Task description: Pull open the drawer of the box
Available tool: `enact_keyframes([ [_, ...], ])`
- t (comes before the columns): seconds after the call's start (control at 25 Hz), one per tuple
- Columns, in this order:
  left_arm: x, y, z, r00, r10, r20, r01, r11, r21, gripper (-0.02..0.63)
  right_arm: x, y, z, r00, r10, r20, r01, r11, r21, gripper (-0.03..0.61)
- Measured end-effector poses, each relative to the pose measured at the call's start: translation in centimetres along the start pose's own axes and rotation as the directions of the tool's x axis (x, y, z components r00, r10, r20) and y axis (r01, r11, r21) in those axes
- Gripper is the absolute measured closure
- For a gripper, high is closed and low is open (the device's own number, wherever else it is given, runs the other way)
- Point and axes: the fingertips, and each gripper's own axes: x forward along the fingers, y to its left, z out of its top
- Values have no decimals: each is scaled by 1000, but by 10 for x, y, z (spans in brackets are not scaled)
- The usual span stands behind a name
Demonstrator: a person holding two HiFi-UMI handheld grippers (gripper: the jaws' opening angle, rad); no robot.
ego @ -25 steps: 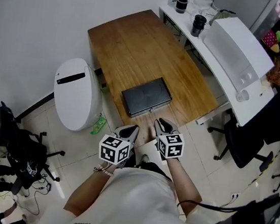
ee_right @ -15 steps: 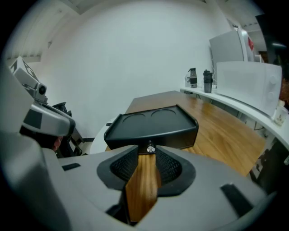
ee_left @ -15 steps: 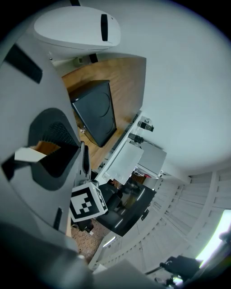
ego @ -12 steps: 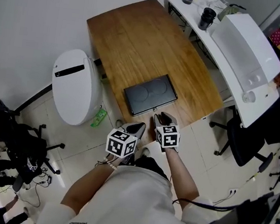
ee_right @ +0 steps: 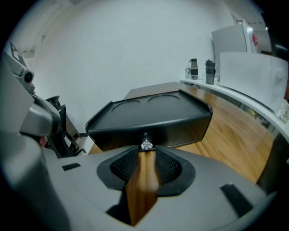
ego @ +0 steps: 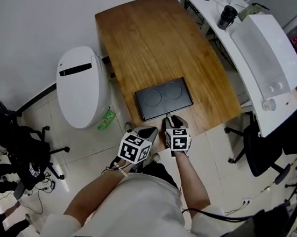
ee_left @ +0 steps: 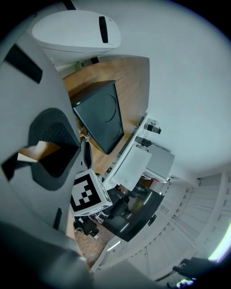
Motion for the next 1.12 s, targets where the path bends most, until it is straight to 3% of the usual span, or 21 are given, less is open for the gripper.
enact_keyframes([
  [0.76,-2,8,0,1000,2,9,-2,999,-33,614,13,-5,3,1000,-13,-22,12,1000,-5,486],
  [1.12,-6,8,-5,1000,4,13,-3,999,-39,614,11,-1,3,999,-32,-35,31,999,-32,523],
])
